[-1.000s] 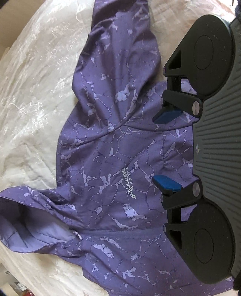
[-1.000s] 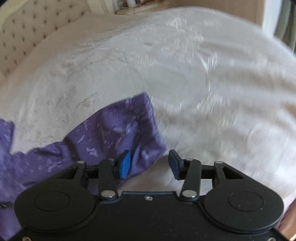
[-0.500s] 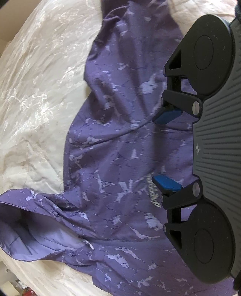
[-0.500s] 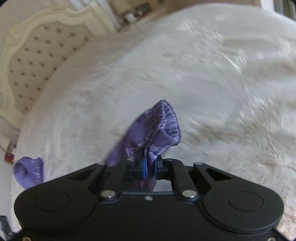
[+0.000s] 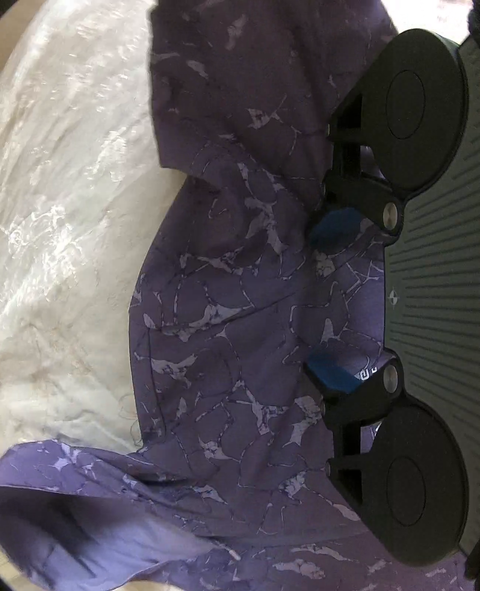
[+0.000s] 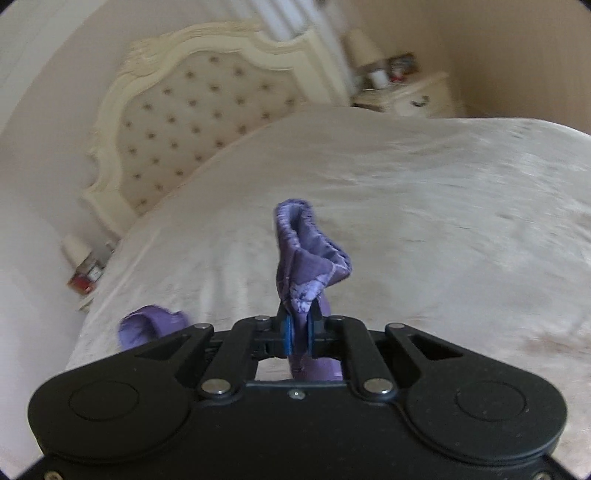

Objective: Fold large clothes
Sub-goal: 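Lift the sleeve with the right gripper and lay it across the jacket body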

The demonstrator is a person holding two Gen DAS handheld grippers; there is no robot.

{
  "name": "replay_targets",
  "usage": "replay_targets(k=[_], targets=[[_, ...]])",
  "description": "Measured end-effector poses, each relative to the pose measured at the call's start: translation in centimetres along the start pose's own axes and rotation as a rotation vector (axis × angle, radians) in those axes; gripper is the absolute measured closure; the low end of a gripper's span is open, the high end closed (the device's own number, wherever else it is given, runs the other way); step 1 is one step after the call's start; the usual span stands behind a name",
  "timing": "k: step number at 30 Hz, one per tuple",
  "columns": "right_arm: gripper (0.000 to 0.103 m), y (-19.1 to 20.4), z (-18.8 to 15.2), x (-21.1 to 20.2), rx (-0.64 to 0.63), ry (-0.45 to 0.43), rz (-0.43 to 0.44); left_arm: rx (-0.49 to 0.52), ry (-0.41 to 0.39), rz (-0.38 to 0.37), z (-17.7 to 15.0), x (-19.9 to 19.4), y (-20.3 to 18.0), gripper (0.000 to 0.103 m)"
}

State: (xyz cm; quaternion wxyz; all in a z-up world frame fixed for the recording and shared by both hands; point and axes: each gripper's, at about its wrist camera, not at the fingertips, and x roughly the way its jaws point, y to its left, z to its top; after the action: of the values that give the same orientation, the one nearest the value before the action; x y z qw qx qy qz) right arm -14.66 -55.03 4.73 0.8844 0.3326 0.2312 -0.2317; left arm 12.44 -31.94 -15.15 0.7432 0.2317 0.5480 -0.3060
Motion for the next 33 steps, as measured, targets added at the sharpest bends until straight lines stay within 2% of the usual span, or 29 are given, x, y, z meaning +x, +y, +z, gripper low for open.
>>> replay_targets(k=[4,7,13,18,21,26,29,33], targets=[[0.088,5.3,-0.9,2.2,-0.074,0.027,0.029,-0.099,-0.073,-0.070,-1.2,-3.7,4.7,0.034],[0.088,9.7,-2.7,3.9,-0.109,0.051,0.095,-0.165,-0.117,-0.085,-3.4,-6.6,9.4,0.034],[0.088,18.2,-7.9,8.8,-0.140,0.123,0.236,-0.282,-0.133,-0.039,-9.3,-10.7,19.5,0.033],[0.088,25.0,-13.9,14.4,-0.199,0.199,0.300,-0.370,-0.128,0.007,-13.7,-12.9,26.8,0.033],[0.088,27.8,-18.2,17.6,-0.239,0.257,0.298,-0.417,-0.120,0.027,-16.0,-13.7,30.4,0.033],[0.088,31.2,-24.8,21.0,-0.333,0.348,0.289,-0.466,-0.103,0.052,-18.4,-14.1,34.3,0.033],[0.087,32.7,-28.5,21.7,-0.394,0.402,0.304,-0.475,-0.112,0.052,-19.0,-14.5,35.2,0.033],[0.077,35.3,-32.5,20.8,-0.536,0.480,0.374,-0.475,-0.121,0.047,-19.3,-14.9,35.5,0.033]])
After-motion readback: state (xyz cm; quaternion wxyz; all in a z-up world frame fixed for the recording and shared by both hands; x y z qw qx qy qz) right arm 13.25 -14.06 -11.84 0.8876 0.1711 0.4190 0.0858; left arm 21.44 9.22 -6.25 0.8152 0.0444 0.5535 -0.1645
